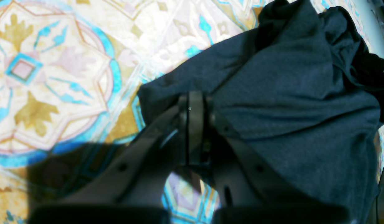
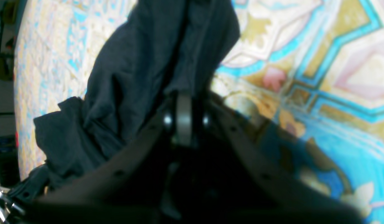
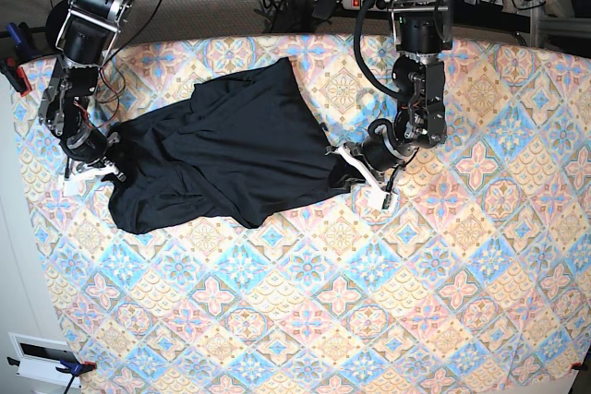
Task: Layout the t-shirt on the table in an organized manner, then fold the t-shirt properly
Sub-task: 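Fold the held corner with the right gripper back toward the left gripper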
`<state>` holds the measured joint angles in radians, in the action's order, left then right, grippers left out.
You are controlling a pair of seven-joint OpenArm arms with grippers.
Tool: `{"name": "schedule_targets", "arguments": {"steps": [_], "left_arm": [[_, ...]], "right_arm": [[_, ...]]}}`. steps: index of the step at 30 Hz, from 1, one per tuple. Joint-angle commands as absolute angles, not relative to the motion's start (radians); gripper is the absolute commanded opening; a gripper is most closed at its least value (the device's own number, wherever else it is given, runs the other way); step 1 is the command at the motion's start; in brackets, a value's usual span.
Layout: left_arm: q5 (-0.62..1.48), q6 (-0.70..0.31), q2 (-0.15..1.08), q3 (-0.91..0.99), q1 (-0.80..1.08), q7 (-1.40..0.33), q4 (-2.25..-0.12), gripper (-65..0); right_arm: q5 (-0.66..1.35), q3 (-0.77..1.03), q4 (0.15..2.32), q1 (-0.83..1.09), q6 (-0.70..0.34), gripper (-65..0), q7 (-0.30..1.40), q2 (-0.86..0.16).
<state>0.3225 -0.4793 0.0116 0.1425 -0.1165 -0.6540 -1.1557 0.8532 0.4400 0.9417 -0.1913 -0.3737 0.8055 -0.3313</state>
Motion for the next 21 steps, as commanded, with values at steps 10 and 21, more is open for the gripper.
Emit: {"name": "schedule_targets", "arguments": {"steps": [10, 21], "left_arm": [[0.245, -0.437, 0.022, 0.143, -0.104, -0.746, -1.150, -65.0], [0.243, -0.437, 0.022, 0.143, -0.107, -0.746, -1.150, -65.0]], "right_arm": [[0.843, 0.440, 1.241, -0.137, -0.374, -65.0, 0.831, -0.340], [0.843, 0.435, 1.669, 0.070, -0.374, -65.0, 0.839, -0.228]]}}
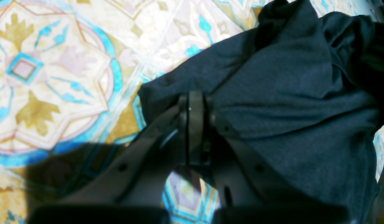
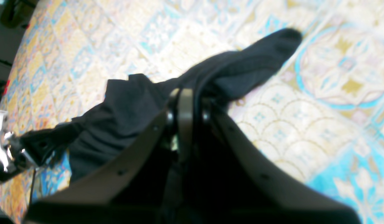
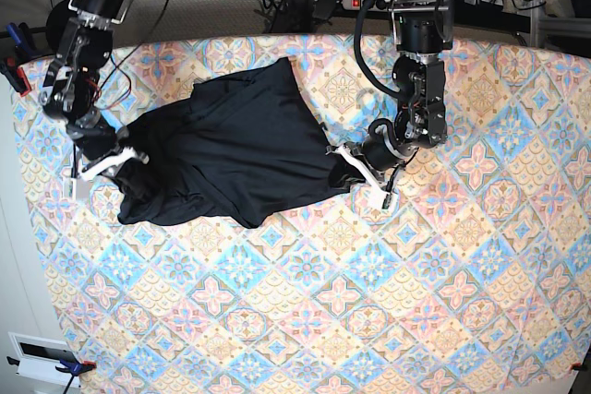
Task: Layout the t-shirt on the table in an organized manner, then fold the t-shirt properly
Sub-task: 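Fold the held corner with the right gripper back toward the left gripper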
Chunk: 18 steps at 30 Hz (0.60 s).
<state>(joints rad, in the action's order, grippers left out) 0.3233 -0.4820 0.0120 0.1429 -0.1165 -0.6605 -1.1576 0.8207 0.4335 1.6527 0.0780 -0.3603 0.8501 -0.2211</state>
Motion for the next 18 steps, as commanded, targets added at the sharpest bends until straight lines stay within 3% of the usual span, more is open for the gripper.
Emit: {"name": "schedule_targets", "arguments": {"steps": [1, 9, 18], "left_arm": [[0.243, -0.437, 0.022, 0.143, -0.107, -0.746, -1.150, -65.0], [0.242, -0.437, 0.022, 0.142, -0.111, -0.746, -1.147, -65.0], [0.243, -0.437, 0.022, 0.142, -0.111, -0.746, -1.147, -65.0]], "right_arm": [[0.843, 0.433, 1.707, 0.088, -0.374, -65.0, 0.840, -0.213], [0.843, 0.252, 1.917, 0.199, -0.369, -65.0, 0.832, -0.168], [0.839, -0.005, 1.928, 0.200, -0.366, -65.0, 0.829, -0.107]]}}
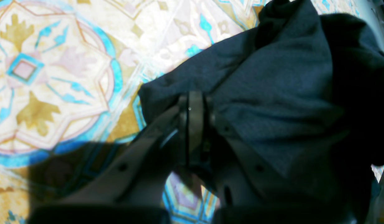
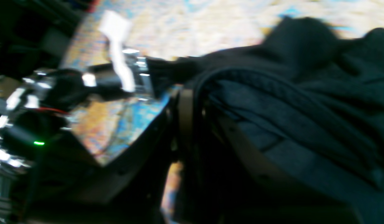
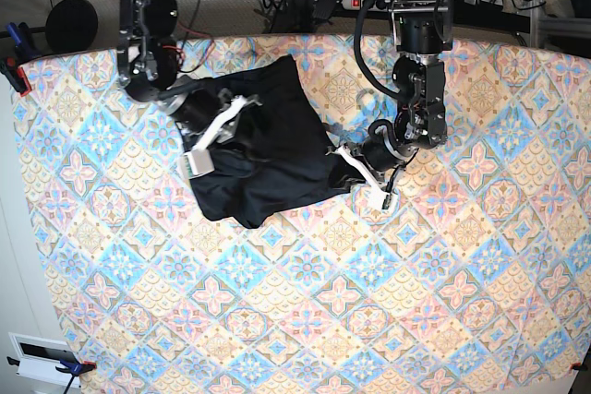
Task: Layout the t-shirt on the table in an organized manner, then fold the t-shirt properly
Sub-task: 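Fold the held corner with the right gripper back toward the left gripper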
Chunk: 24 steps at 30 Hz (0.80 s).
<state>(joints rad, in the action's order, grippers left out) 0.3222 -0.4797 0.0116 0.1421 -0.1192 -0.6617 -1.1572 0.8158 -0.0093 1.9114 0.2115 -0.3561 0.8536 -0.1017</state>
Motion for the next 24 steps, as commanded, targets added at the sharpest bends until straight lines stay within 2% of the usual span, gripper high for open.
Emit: {"name": "schedule_targets", "arguments": {"steps": [1, 4, 12, 18, 24], "left_arm": [[0.243, -0.437, 0.022, 0.142, -0.110, -0.746, -1.147, -65.0], [0.243, -0.437, 0.022, 0.142, -0.107, -0.745, -1.147, -65.0], [0.243, -0.437, 0.022, 0.142, -0.107, -0.745, -1.147, -65.0], [0.243, -0.437, 0.022, 0.142, -0.105, -0.745, -1.147, -65.0], [0.243, -0.437, 0.022, 0.142, -0.105, -0.745, -1.147, -65.0]], "right_arm": [[0.839, -0.018, 1.926, 0.199, -0.366, -65.0, 0.829, -0.097], [0.782, -0.039, 1.925, 0.199, -0.366, -65.0, 0.829, -0.068], [0.415, -0.102, 1.890, 0.199, -0.366, -65.0, 0.829, 0.024], [0.403, -0.157, 1.781, 0.199, -0.366, -64.9, 0.822, 0.024], [0.403, -0.216, 1.719, 0.199, -0.366, -64.9, 0.740, 0.024]]}}
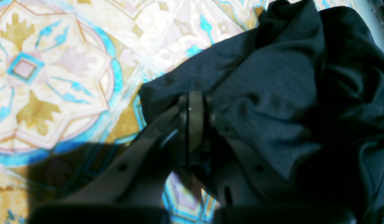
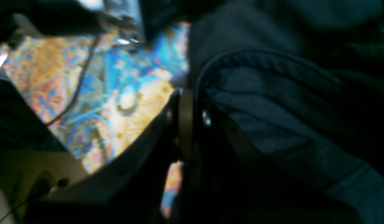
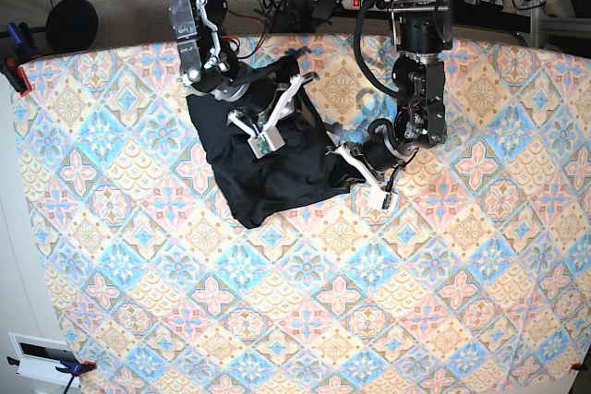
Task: Layout the t-shirt on the table in an organized manner, then fold the t-shirt properly
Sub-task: 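Fold the held corner with the right gripper back toward the left gripper, then release the right gripper and lift it off the folded shirt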
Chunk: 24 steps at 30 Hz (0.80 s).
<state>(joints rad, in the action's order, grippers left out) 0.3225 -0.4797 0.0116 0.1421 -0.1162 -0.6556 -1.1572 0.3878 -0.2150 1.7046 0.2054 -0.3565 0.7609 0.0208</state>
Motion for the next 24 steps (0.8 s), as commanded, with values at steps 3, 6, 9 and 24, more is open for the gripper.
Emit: {"name": "schedule_targets", "arguments": {"steps": [3, 6, 9, 24], "left_arm": [[0.243, -0.437, 0.022, 0.142, -0.104, -0.745, -1.147, -65.0], [0.243, -0.437, 0.022, 0.142, -0.104, -0.745, -1.147, -65.0], [0.243, -0.437, 0.022, 0.142, -0.104, -0.745, -1.147, -65.0], [0.243, -0.437, 0.022, 0.142, -0.104, -0.745, -1.147, -65.0]], "right_arm": [[0.403, -0.222, 1.709, 0.199, -0.366, -64.9, 0.739, 0.024], [0.403, -0.223, 1.710, 0.199, -0.366, -64.9, 0.739, 0.025], [0.403, -0.223, 1.710, 0.199, -0.366, -64.8, 0.740, 0.025], [0.403, -0.375, 1.839, 0.199, -0.366, -43.8, 0.746, 0.019]]}}
